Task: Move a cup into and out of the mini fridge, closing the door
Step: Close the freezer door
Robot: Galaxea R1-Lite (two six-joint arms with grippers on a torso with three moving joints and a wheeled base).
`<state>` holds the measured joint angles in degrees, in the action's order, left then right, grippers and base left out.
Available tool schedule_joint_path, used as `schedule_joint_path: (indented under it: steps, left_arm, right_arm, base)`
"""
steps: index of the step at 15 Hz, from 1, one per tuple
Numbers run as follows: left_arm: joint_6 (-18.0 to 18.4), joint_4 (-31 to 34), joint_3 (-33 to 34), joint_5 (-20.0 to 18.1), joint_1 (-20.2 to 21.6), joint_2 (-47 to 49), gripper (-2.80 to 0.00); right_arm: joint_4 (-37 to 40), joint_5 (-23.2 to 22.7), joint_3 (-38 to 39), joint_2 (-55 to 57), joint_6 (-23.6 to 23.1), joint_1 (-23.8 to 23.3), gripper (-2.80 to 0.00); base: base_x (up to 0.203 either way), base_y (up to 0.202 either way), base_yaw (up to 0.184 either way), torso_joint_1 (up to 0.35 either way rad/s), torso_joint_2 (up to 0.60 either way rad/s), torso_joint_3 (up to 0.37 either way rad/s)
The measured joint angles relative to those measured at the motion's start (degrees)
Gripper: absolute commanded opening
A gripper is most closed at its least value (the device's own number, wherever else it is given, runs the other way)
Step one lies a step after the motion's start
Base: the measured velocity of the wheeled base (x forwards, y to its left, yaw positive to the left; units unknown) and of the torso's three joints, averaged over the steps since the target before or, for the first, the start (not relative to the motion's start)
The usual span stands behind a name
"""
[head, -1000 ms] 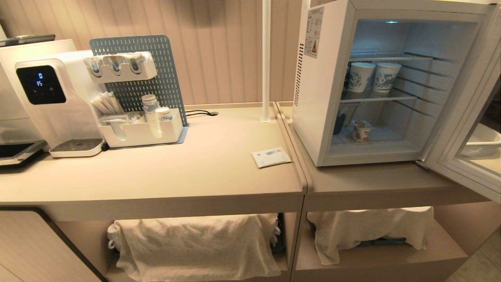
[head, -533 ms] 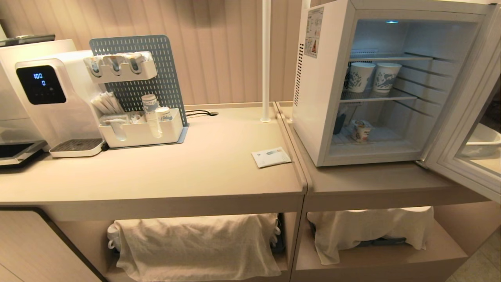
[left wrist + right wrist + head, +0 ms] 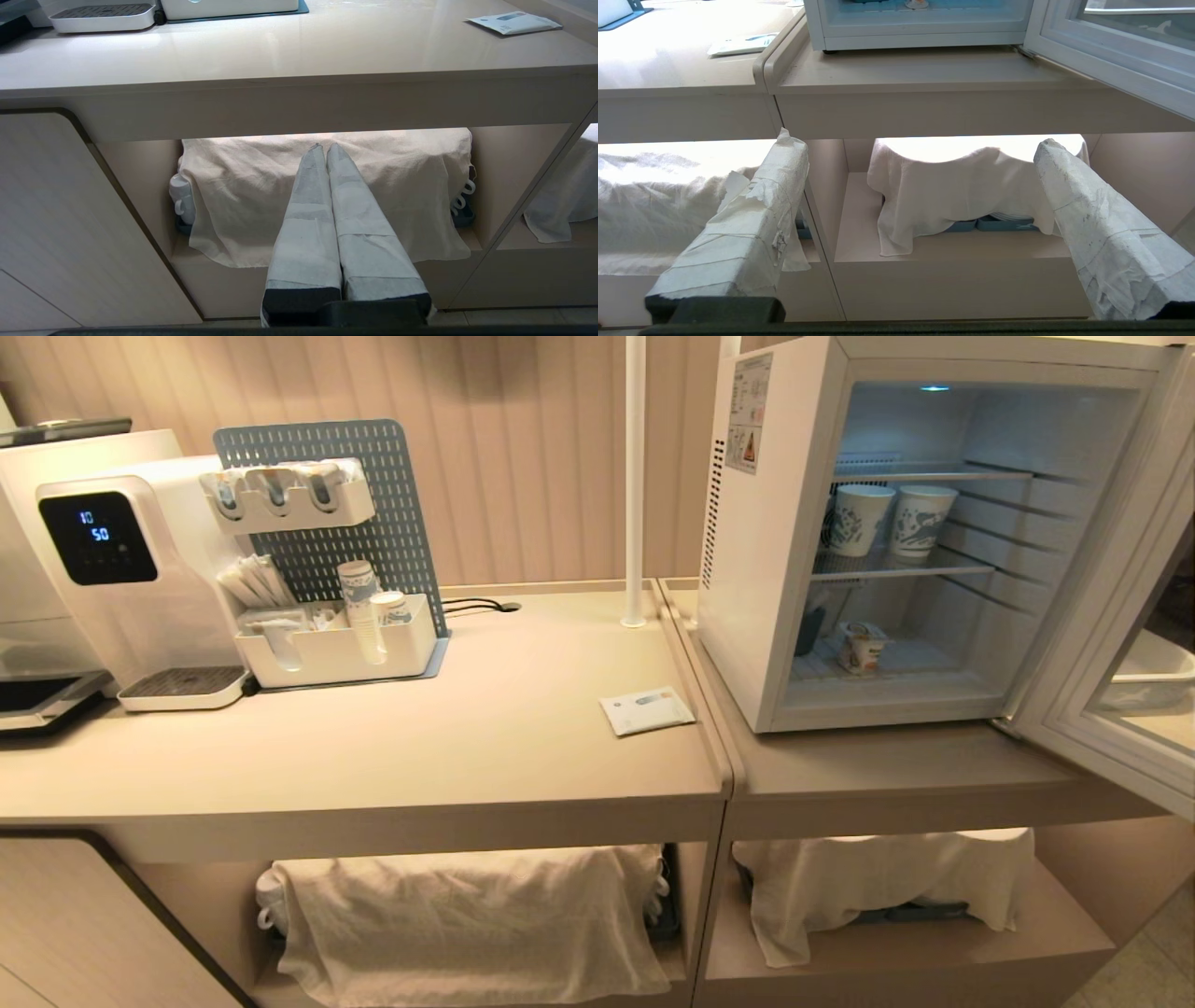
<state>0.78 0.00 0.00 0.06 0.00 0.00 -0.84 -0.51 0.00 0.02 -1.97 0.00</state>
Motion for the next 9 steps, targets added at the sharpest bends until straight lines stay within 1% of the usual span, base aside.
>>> schedule_joint_path:
  steps: [9]
  left_arm:
    - [0.21, 0.10, 0.00, -0.06, 0.00, 0.00, -2.80]
  right_arm:
    - [0.10, -0.04, 0.00, 0.00, -0.13, 0.00, 0.00]
  base:
    - [0.000, 0.000, 0.000, 0.000, 0.00, 0.000]
